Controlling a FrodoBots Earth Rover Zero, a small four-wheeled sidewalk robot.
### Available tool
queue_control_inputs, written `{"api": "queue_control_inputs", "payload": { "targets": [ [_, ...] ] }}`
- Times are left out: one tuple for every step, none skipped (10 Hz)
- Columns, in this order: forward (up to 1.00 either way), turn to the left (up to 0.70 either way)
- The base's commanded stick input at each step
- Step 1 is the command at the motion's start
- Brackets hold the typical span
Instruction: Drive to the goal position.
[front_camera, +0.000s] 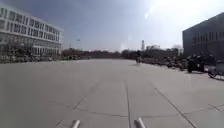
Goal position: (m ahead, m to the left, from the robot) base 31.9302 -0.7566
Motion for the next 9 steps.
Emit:
{"api": "queue_control_inputs", "payload": {
  "targets": [
    [1.00,-0.27],
    [1.00,-0.27],
    [1.00,-0.02],
    [1.00,0.00],
    [1.00,0.00],
    [1.00,0.00],
    [1.00,0.00],
    [1.00,0.00],
    [1.00,0.00]
  ]
}}
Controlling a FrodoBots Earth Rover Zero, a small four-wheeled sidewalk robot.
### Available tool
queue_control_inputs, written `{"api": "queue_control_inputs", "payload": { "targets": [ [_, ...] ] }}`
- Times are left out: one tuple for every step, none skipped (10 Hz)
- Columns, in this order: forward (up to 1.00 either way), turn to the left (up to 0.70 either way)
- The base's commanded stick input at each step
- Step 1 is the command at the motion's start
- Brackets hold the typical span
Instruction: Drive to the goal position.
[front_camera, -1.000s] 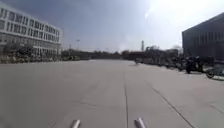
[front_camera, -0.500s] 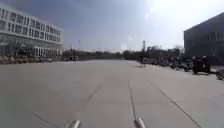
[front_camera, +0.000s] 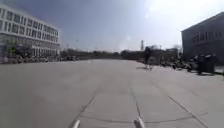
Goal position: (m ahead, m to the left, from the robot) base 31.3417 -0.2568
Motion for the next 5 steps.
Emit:
{"api": "queue_control_inputs", "payload": {
  "targets": [
    [1.00,0.00],
    [1.00,0.00],
    [1.00,0.00],
    [1.00,0.00],
    [1.00,0.00]
  ]
}}
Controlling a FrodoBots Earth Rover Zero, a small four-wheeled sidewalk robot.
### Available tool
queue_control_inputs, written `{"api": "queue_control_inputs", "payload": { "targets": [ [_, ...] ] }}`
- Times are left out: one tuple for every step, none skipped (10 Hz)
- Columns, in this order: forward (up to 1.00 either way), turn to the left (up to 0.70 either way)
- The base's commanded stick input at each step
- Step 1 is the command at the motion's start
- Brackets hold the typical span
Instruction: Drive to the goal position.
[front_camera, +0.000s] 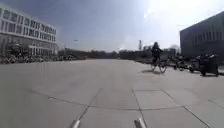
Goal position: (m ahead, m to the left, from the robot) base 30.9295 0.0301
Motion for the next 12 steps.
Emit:
{"api": "queue_control_inputs", "payload": {
  "targets": [
    [1.00,0.00],
    [1.00,0.00],
    [1.00,0.00],
    [1.00,0.00],
    [1.00,0.00],
    [1.00,0.00],
    [1.00,0.00],
    [1.00,0.00],
    [1.00,0.00],
    [1.00,0.00],
    [1.00,0.00],
    [1.00,0.00]
  ]
}}
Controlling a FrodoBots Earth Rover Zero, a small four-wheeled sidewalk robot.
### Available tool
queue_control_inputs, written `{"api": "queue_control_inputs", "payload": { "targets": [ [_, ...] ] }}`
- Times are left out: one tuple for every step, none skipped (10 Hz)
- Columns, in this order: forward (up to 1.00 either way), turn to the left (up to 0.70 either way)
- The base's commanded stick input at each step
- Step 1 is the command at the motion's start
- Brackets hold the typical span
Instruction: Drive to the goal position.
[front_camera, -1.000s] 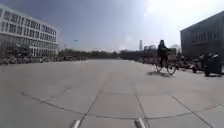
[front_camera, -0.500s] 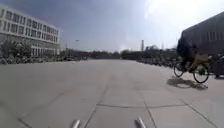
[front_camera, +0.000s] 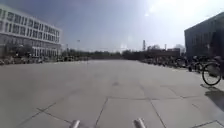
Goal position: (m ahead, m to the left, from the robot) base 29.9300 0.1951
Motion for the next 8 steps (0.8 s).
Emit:
{"api": "queue_control_inputs", "payload": {
  "targets": [
    [1.00,0.00],
    [1.00,0.00],
    [1.00,0.00],
    [1.00,0.00],
    [1.00,0.00],
    [1.00,0.00],
    [1.00,-0.27],
    [1.00,-0.27]
  ]
}}
